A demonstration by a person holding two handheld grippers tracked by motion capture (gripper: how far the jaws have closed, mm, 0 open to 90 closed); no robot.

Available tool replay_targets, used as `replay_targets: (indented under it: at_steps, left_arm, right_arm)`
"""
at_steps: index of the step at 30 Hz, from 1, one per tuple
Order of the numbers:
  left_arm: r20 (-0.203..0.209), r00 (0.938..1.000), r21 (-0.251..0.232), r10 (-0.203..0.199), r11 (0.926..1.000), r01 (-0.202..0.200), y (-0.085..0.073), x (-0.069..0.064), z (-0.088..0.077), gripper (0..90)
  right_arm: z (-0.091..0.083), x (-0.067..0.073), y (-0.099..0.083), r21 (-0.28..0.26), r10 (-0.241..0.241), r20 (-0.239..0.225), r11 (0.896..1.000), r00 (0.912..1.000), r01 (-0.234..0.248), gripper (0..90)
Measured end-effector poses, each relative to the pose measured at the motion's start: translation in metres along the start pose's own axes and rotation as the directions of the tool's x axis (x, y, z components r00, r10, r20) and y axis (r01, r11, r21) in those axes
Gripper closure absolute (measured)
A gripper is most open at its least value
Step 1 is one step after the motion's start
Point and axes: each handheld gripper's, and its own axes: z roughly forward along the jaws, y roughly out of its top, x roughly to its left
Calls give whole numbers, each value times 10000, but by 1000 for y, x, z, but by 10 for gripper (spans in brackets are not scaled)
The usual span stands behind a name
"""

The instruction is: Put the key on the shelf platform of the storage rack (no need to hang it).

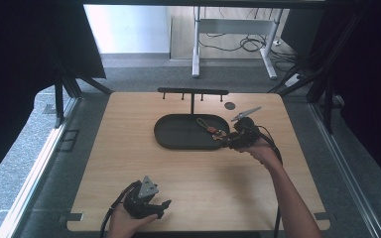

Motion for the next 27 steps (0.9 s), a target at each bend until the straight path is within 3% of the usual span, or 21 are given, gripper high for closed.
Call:
replay_targets:
  at_steps: [11,18,27]
  left_arm:
    - [48,10000,64,48,10000,-48,1,-3,3,297]
    - [48,10000,68,26,10000,-27,1,-3,4,296]
    - [61,10000,131,33,9999,-34,2,-5,5,296]
  right_arm:
    - [-19,0,-52,-457,283,-49,9986,9996,-285,473]
    - [-23,1,-83,-415,419,266,9983,9988,-408,468]
    - [-20,3,-120,-392,755,332,9965,9966,-742,455]
